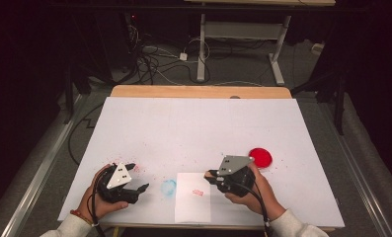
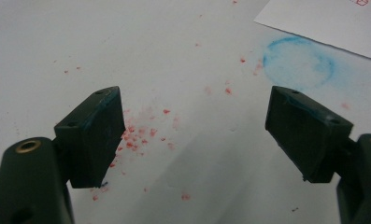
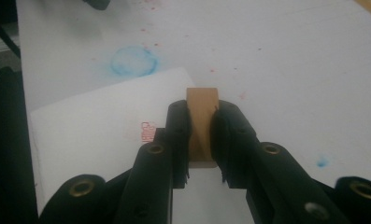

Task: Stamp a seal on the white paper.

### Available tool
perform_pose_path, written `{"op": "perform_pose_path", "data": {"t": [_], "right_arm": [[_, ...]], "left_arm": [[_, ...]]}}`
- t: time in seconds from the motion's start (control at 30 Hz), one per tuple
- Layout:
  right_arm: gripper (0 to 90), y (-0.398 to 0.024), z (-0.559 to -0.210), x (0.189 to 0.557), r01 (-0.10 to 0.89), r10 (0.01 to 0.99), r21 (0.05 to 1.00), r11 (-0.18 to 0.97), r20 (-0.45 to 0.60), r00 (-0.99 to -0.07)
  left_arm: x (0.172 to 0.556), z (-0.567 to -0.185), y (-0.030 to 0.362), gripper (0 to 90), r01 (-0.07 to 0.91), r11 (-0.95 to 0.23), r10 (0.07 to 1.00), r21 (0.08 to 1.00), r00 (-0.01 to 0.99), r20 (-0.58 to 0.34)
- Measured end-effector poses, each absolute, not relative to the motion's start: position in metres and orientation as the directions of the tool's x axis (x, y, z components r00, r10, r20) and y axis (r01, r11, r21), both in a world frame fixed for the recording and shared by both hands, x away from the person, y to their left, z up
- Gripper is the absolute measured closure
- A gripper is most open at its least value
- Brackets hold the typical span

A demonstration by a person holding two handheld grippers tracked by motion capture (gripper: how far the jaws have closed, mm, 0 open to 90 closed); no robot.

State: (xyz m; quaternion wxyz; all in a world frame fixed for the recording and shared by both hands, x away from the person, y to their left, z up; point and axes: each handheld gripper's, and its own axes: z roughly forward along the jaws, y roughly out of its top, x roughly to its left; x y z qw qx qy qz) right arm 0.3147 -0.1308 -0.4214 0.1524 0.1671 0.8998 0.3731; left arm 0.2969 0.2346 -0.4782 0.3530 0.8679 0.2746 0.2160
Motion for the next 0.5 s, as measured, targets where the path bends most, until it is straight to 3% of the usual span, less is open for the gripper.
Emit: {"op": "perform_pose_path", "data": {"t": [0.5], "right_arm": [[75.9,-0.164,-0.406,0.319,0.227,0.507,0.739,0.634,-0.177,-0.843]], "left_arm": [[0.296,-0.477,0.233,18.9,0.316,-0.609,0.622,0.728,0.759,0.191]]}}
